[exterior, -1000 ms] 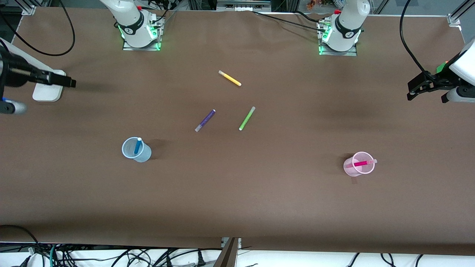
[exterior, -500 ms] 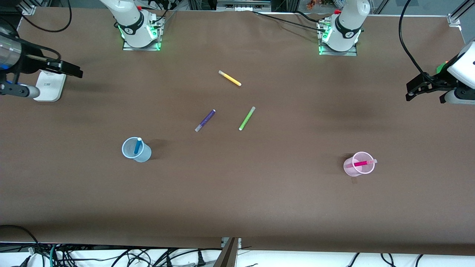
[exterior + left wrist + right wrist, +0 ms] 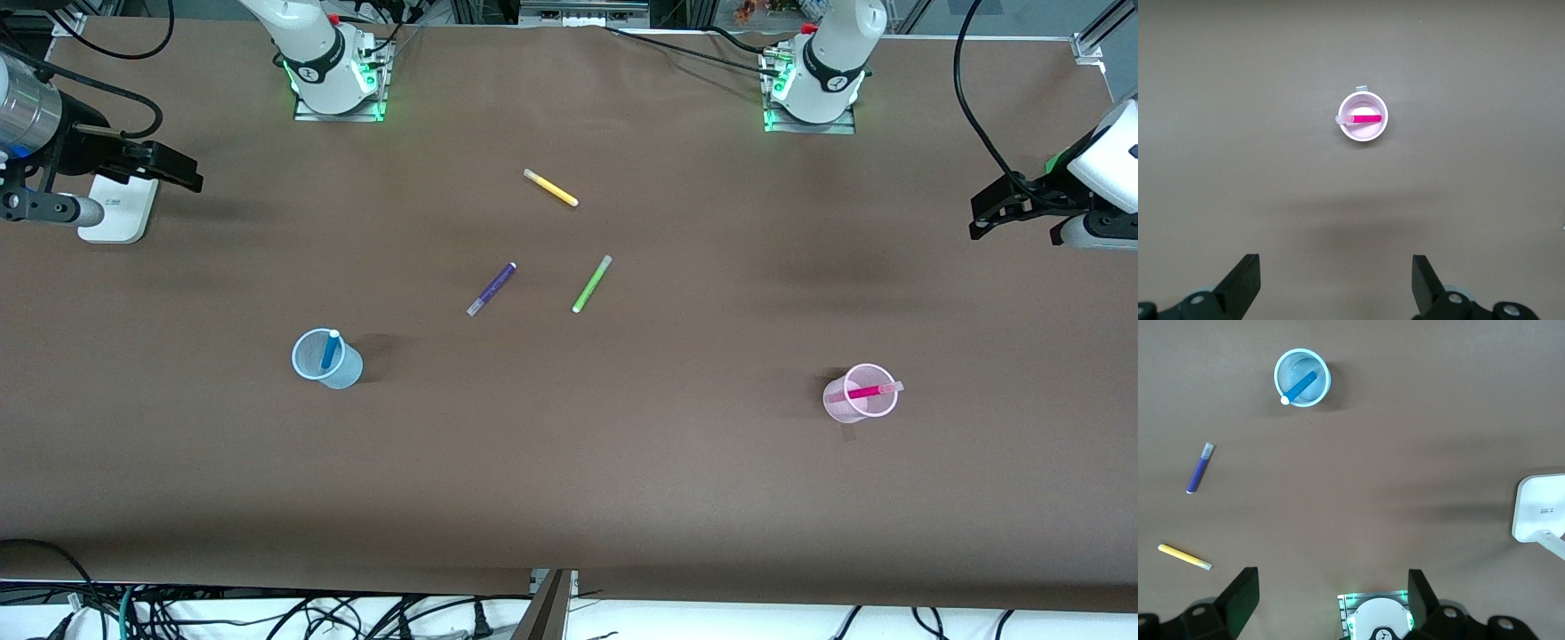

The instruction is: Place pink and blue markers in matching cups

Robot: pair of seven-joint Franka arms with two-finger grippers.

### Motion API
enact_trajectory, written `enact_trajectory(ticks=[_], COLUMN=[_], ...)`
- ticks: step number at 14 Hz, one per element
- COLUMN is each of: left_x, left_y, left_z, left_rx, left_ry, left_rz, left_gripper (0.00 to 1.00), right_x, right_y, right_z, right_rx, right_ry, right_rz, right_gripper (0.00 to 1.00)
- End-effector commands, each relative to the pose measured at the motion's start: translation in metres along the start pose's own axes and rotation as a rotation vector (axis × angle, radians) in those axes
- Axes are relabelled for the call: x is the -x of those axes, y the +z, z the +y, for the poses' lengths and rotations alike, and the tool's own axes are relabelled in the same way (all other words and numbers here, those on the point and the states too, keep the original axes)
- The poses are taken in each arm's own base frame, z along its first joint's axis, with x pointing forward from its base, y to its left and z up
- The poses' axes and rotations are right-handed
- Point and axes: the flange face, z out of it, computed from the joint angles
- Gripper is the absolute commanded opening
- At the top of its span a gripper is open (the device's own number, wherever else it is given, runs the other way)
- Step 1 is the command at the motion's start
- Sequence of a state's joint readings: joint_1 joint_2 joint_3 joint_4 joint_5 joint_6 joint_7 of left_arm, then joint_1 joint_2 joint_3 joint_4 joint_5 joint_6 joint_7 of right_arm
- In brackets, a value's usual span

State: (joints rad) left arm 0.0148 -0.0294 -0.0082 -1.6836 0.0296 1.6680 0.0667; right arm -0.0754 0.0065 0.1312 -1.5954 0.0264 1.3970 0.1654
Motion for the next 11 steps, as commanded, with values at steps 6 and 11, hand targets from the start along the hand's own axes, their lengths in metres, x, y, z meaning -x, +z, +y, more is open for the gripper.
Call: enact_trajectory(ticks=[6,11], left_x=[0.001,0.001], left_y=[-0.003,-0.004], left_z=[0.002,0.004], left_rx=[0.016,0.016], left_ry=[0.000,-0.003], left_rz=[-0.007,-0.005], left_gripper=[1.00,1.00], right_x=[0.008,0.009], right_y=[-0.015,-0.015], right_z=[0.004,0.001], right_rx=[0.005,0.000], right_ry=[-0.093,-0.097], right_rz=[0.048,0.046], right_gripper=[0.99,0.99])
